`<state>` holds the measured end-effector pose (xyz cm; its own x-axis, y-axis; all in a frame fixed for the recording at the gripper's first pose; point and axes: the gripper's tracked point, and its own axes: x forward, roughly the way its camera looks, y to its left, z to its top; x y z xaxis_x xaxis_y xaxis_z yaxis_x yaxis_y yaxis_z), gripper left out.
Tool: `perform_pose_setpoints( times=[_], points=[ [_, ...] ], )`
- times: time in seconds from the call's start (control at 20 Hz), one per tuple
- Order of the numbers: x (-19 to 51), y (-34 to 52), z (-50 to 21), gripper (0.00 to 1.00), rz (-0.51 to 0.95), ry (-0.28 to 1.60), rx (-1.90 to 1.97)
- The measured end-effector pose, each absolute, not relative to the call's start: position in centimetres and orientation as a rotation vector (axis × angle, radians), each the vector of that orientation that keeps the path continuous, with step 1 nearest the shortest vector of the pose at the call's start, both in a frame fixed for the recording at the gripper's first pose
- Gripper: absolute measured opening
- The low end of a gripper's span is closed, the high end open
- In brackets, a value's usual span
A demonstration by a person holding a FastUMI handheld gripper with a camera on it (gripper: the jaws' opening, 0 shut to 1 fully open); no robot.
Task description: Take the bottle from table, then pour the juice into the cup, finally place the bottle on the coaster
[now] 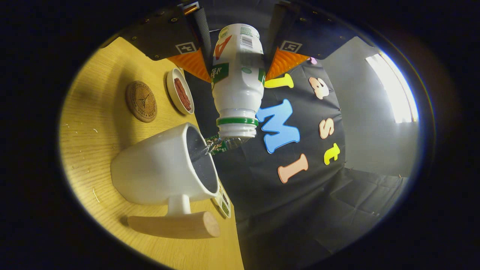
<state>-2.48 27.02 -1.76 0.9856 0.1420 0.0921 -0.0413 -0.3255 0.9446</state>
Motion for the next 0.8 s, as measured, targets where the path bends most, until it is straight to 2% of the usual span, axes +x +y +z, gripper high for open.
perform_pose_setpoints(
  times=[0.8],
  points=[
    [-2.75,26.31,-2.2,0.65,0.146,0.011,1.975]
  ],
)
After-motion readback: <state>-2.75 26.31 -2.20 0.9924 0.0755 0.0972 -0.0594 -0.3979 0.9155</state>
